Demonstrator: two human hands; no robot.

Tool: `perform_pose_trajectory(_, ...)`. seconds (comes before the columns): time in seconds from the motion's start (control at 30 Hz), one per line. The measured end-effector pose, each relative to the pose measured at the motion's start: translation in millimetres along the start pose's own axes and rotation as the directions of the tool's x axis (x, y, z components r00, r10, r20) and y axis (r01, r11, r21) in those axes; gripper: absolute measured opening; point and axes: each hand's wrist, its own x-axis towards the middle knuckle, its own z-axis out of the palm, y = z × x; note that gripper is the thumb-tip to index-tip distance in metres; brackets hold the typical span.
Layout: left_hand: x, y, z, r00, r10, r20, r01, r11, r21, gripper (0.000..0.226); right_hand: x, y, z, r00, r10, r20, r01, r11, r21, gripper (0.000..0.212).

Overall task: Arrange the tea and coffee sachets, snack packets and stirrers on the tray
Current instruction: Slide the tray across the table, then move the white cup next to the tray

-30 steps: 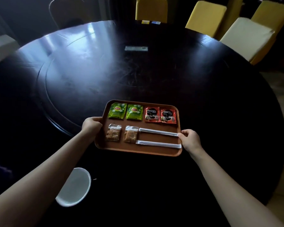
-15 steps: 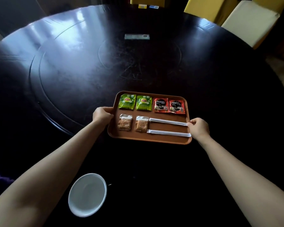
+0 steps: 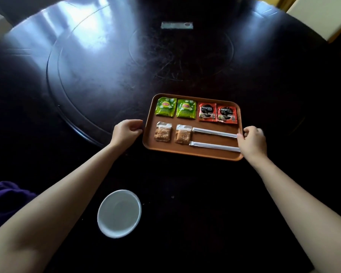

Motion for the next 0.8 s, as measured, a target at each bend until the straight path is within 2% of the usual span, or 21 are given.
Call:
perform_pose_trajectory(0.07, -10.6, -17.9, -10.7, 0.993, 0.112, -0.038, -0.101, 0.968, 0.230, 0.031, -22.4, -14.1, 0.1, 0.975, -0.209, -0.070, 0.204, 0.976, -0.072, 0.029)
perform_pose_trajectory(0.1, -16.5, -28.6, -15.4, 0.990, 0.138, -0.035, -0.119, 0.941, 0.318, 0.035, -37.2, -23.4, 2.1, 0.938, -0.337, -0.079, 0.332, 0.941, -0.071, 0.027)
perform_pose_trajectory(0.13, -22.7, -39.5, -19.4, 0.989, 0.144, -0.023, -0.125, 0.916, 0.382, 0.039, -54.3, -33.4, 4.9, 0.889, -0.456, -0.044, 0.455, 0.890, -0.032, 0.023)
perform_pose_trajectory(0.2, -33.2, -58.4, -25.3, 0.992, 0.124, 0.013, -0.116, 0.880, 0.461, 0.045, -91.6, -50.8, 14.1, 0.750, -0.640, 0.165, 0.623, 0.768, 0.149, 0.016)
perform_pose_trajectory(0.23, -36.7, -65.6, -27.0, 0.994, 0.106, 0.027, -0.106, 0.871, 0.480, 0.048, -110.0, -57.6, 20.7, 0.651, -0.693, 0.310, 0.648, 0.720, 0.248, 0.017)
perform_pose_trajectory(0.3, -40.2, -74.7, -29.4, 0.997, 0.071, 0.044, -0.083, 0.860, 0.504, 0.052, -141.7, -66.9, 37.4, 0.448, -0.709, 0.544, 0.632, 0.682, 0.368, 0.024)
perform_pose_trajectory(0.33, -40.8, -77.5, -30.4, 0.997, 0.057, 0.049, -0.074, 0.857, 0.510, 0.053, -154.6, -70.0, 46.5, 0.375, -0.688, 0.621, 0.610, 0.687, 0.394, 0.026)
perform_pose_trajectory(0.4, -40.5, -81.2, -30.1, 0.997, 0.048, 0.063, -0.074, 0.850, 0.522, 0.055, -173.0, -72.7, 61.3, 0.292, -0.644, 0.707, 0.564, 0.713, 0.417, 0.028)
perform_pose_trajectory(0.47, -40.3, -84.7, -30.4, 0.996, 0.052, 0.077, -0.085, 0.847, 0.524, 0.056, -182.9, -72.7, 71.8, 0.270, -0.606, 0.748, 0.515, 0.747, 0.420, 0.028)
perform_pose_trajectory(0.57, -40.2, -89.6, -32.5, 0.993, 0.061, 0.098, -0.103, 0.844, 0.526, 0.057, -187.5, -71.7, 79.6, 0.297, -0.574, 0.763, 0.450, 0.789, 0.418, 0.025)
perform_pose_trajectory(0.8, -39.5, -95.2, -31.6, 0.991, 0.102, 0.088, -0.133, 0.851, 0.508, 0.058, -189.0, -72.1, 88.3, 0.281, -0.649, 0.707, 0.472, 0.735, 0.488, 0.022)
